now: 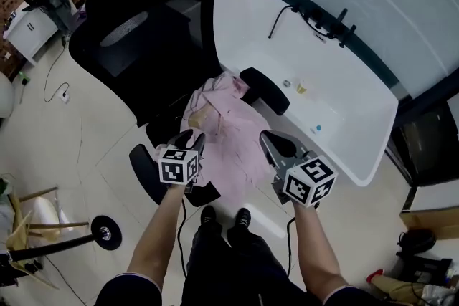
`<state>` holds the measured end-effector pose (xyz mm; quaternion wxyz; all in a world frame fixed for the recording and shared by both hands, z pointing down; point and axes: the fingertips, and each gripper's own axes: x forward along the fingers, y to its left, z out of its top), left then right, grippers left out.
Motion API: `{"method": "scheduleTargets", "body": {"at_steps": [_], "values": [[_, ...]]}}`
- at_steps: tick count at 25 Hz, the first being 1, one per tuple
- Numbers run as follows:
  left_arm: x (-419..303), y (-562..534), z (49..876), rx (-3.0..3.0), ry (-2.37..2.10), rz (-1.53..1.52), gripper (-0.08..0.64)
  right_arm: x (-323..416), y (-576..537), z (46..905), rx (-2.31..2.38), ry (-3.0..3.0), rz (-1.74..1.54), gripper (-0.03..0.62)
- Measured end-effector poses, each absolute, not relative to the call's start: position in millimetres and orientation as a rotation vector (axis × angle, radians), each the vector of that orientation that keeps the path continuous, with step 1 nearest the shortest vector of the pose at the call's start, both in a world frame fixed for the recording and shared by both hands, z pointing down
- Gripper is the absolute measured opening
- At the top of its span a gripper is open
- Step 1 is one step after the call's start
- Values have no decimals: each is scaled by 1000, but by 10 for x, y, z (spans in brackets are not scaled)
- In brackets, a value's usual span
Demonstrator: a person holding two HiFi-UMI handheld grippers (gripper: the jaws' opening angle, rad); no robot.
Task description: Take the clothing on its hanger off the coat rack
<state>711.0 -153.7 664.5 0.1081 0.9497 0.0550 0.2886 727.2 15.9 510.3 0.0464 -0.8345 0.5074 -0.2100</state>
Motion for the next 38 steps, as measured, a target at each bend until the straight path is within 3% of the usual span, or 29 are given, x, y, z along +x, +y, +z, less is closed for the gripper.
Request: {"method": "scheduleTargets", "body": {"at_steps": [10,21,38], "values": [[6685,-1384,5044,2822,431,521,13,7082,-241,4428,-2513,1663,-425,2],[6445,-1428,4077,2872,461,228,11,6866,-726,4010,-2452,1842,-275,2],[6417,-1345,3936,2882,503,210,12,6844,-735,3855,-2497,1851,-220,0]]}}
